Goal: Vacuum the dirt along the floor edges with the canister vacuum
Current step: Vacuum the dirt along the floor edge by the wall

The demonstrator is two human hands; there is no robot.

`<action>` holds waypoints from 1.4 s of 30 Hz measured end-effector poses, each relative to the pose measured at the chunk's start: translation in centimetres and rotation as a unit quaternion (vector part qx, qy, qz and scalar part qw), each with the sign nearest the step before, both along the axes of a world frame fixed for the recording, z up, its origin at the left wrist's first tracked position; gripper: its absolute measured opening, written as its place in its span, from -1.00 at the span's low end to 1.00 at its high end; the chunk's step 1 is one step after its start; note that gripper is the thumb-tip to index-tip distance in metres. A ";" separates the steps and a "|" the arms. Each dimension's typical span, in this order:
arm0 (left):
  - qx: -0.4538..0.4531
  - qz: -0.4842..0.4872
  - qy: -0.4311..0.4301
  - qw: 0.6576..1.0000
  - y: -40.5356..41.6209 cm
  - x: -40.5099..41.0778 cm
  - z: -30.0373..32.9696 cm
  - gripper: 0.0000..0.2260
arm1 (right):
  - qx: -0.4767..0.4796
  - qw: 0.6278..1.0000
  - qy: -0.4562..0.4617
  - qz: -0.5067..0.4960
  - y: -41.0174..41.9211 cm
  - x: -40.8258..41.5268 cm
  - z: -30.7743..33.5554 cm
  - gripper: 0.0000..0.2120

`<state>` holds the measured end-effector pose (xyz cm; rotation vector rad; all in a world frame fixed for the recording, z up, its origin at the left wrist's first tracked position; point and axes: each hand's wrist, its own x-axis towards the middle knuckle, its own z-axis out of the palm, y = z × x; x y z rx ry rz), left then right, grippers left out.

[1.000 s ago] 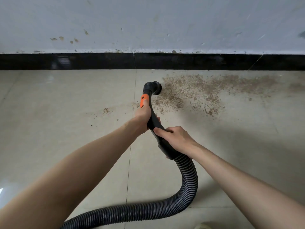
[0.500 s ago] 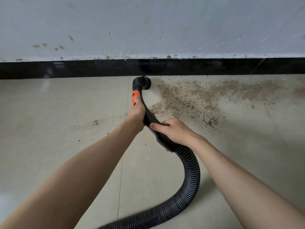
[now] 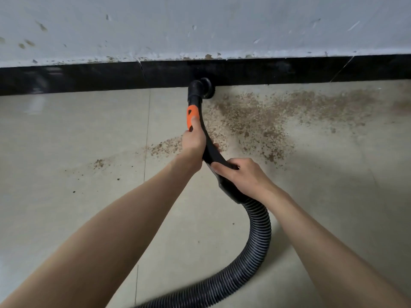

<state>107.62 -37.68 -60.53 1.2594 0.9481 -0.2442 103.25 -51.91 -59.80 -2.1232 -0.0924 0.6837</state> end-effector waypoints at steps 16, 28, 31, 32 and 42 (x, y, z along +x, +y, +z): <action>-0.027 -0.095 -0.011 0.995 -7.4 2.8 0.9 -0.43 | -0.007 0.993 -0.016 -0.113 -6.1 0.5 -0.4 -0.56; -0.044 -0.080 -0.027 0.995 -4.2 1.7 2.3 -0.37 | -0.013 0.994 -0.071 -0.084 -3.5 -0.8 1.2 -0.56; -0.035 -0.056 -0.052 0.996 -1.3 -0.1 3.4 -0.38 | -0.001 0.996 -0.071 -0.052 -1.0 -2.2 2.9 -0.64; -0.026 -0.044 -0.055 0.997 -0.2 -1.0 3.7 -0.39 | 0.006 0.997 -0.066 -0.045 0.0 -2.8 3.4 -0.61; -0.048 0.120 -0.021 0.991 13.5 -15.7 6.6 -0.44 | 0.065 0.992 0.016 0.107 12.0 -13.6 6.0 -0.59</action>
